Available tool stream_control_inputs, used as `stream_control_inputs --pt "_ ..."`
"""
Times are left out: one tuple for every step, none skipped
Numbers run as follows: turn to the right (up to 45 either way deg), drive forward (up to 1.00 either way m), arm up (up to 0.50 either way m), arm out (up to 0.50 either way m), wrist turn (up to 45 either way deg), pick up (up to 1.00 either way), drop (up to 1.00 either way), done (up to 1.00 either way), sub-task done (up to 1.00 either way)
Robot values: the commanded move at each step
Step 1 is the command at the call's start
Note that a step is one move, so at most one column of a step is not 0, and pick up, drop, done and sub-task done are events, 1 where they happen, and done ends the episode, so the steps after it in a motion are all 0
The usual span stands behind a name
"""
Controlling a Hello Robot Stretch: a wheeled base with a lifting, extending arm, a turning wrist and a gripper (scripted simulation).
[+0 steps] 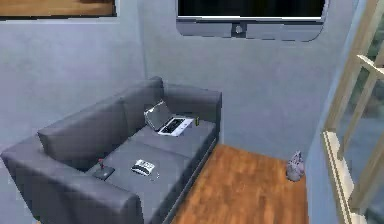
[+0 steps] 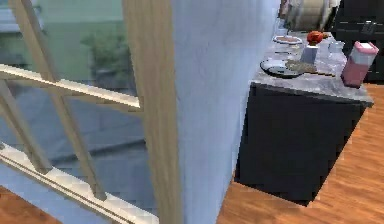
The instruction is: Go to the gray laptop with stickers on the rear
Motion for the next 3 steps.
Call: stream_control_inputs --pt "12.0 0.00 0.00 0.00 0.0 0.00 0.00 0.00 0.00" --pt "0.0 0.85 0.00 0.00 0.0 0.00 0.00 0.00 0.00" --pt "-33.0 0.00 0.00 0.00 0.0 0.00 0.00 0.00 0.00"
